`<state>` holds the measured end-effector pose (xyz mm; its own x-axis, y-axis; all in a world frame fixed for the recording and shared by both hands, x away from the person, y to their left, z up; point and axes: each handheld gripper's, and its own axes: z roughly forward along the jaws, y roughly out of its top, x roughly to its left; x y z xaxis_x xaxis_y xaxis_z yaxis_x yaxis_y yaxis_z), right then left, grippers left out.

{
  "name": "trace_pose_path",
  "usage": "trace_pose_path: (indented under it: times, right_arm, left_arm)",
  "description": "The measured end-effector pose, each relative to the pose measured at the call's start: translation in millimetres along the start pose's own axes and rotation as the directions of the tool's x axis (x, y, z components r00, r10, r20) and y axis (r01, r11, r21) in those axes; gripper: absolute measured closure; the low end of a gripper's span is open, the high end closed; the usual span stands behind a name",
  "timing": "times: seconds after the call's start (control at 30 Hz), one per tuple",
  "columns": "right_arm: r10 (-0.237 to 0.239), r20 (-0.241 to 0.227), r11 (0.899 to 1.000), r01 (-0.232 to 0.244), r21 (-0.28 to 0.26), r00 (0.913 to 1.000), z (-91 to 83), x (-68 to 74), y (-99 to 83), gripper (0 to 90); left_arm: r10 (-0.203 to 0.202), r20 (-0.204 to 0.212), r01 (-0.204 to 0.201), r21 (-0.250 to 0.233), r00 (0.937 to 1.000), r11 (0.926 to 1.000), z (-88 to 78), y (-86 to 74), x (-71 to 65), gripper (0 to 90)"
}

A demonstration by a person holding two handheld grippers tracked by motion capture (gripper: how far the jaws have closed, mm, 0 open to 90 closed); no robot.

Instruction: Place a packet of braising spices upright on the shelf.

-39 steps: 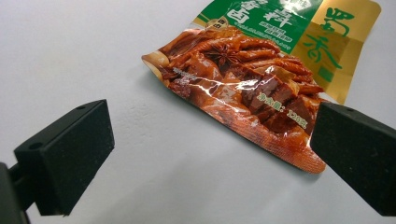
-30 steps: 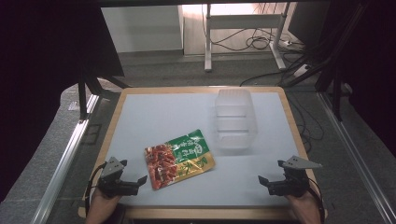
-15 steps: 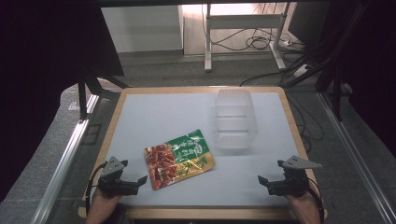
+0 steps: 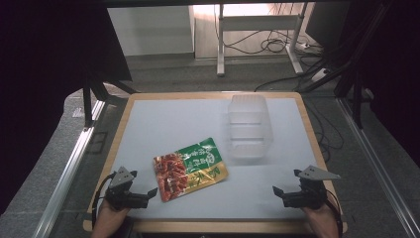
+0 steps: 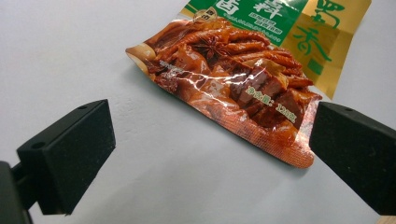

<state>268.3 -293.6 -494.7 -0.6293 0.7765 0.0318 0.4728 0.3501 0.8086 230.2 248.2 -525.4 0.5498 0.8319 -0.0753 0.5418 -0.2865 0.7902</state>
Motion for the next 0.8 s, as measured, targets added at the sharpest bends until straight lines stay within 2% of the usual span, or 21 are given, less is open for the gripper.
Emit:
trace_pose_path:
  times: [0.5,0.77,0.8]
  right_arm:
    - [-0.016,-0.024,1.000,0.015,-0.020,0.9996,6.6,7.0,4.1,0.0]
    - [-0.002,-0.051,1.000,0.000,-0.028,0.9987,12.7,8.6,6.1,0.0]
    - [0.012,-0.063,0.999,-0.014,-0.029,0.9979,15.7,8.8,6.9,0.0]
  left_arm:
    - [0.004,-0.002,-0.004,0.012,1.0000,0.9999,1.6,0.6,-0.1,0.5]
    - [0.003,-0.001,-0.003,0.014,1.0000,0.9999,2.0,0.8,0.0,0.7]
    - [0.002,0.000,-0.002,0.015,1.0000,0.9999,2.0,0.8,0.1,0.7]
